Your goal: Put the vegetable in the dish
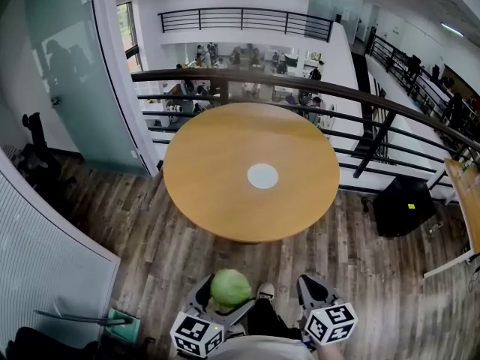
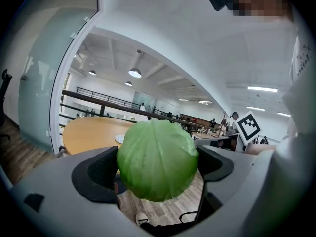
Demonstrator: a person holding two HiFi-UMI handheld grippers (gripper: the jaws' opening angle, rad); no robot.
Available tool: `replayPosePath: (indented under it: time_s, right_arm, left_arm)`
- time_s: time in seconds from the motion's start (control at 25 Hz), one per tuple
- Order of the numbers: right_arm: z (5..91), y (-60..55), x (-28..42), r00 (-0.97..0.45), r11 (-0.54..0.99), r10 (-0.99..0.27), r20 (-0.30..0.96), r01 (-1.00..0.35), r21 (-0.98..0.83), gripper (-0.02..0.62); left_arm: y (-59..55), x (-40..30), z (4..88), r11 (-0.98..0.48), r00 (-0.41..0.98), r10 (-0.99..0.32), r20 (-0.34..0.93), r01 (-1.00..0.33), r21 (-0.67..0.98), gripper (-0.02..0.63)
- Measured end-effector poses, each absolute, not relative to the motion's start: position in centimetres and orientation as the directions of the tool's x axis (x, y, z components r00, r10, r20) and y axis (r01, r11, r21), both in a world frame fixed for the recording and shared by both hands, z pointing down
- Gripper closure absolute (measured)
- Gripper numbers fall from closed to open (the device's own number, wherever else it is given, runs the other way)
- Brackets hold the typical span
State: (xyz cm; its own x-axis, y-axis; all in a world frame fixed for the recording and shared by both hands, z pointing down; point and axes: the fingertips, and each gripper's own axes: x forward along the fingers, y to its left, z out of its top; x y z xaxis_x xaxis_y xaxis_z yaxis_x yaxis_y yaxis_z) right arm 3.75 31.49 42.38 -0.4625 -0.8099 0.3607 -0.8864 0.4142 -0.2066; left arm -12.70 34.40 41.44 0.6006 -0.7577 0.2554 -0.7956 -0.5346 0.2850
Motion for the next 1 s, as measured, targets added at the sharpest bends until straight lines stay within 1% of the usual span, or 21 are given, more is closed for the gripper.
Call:
replayPosePath:
  time_s: [0.44, 0.8, 1.0]
  right_arm:
    - [44.1, 22.6, 4.4, -0.464, 0.41, -0.809, 0.362, -0.885, -0.218, 0.568]
    - [43.7, 10.6, 6.3, -0.496, 0.449, -0.79, 0.361, -0.869, -0.21, 0.568]
    - [42.5, 3.6, 8.7, -0.504, 0.462, -0.79, 0.349, -0.864, -0.202, 0.568]
  left_arm:
    - [26.2, -12.9, 43.0, -0.514, 0.584, -0.766, 0.268, -0.807, 0.29, 0.123]
    - [14.2, -11.2, 42.8, -0.485, 0.557, -0.778, 0.292, -0.827, 0.284, 0.123]
    - [7.0, -9.8, 41.6, -0.467, 0.533, -0.797, 0.285, -0.843, 0.268, 0.123]
